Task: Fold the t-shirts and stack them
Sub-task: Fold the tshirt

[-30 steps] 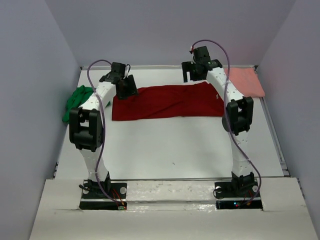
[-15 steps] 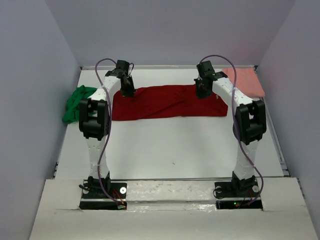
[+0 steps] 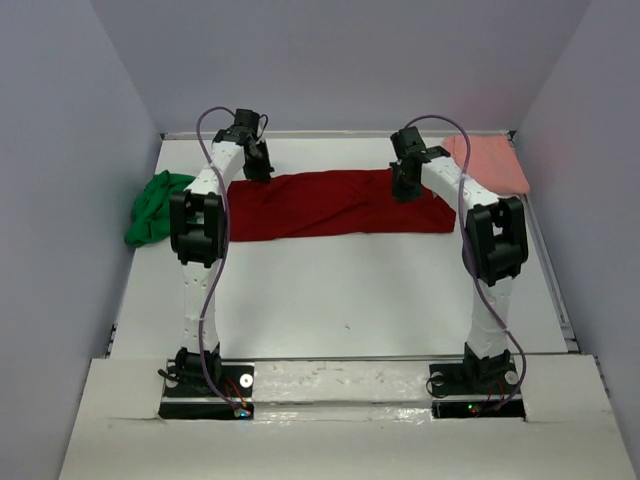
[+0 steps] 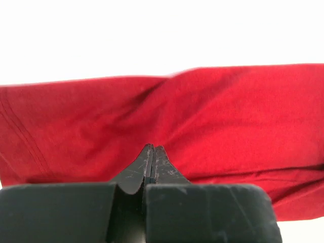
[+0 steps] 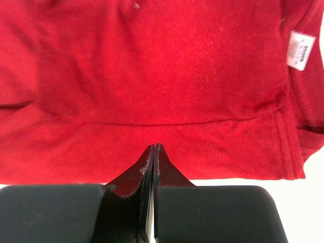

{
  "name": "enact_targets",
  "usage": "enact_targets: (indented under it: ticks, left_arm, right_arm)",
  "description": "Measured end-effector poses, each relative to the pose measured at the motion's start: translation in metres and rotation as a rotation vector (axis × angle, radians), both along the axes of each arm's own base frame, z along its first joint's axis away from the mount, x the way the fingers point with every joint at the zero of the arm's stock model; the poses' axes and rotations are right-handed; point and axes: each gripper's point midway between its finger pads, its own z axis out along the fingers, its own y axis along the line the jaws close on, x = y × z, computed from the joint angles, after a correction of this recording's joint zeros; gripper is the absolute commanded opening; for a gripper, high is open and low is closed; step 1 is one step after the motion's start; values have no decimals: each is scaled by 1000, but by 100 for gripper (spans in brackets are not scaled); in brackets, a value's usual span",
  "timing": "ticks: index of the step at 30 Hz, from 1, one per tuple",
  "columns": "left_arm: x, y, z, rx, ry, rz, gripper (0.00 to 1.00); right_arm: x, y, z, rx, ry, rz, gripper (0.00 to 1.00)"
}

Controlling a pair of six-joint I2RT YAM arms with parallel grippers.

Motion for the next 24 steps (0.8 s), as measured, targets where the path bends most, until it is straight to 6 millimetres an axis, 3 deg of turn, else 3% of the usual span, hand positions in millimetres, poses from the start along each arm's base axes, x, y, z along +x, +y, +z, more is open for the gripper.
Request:
enact_targets:
  ticks: [8,12,19,24]
  left_arm:
    - [-3,4,-13,-32,48,7,0]
    - [-4,0,-17,-62,63,-5,0]
    - [-3,-6,-21,-98,77,-11,0]
    - [-8,-14,-42,-162,145,4,0]
  right_arm:
    - [-9,-4,-46,-36,114,-9,0]
    - [-2,-4,-58,-36,138,-18,0]
    - [5,-3,-57,-11,141,-27,0]
    - [3,-5,-56,-10,152,-28,0]
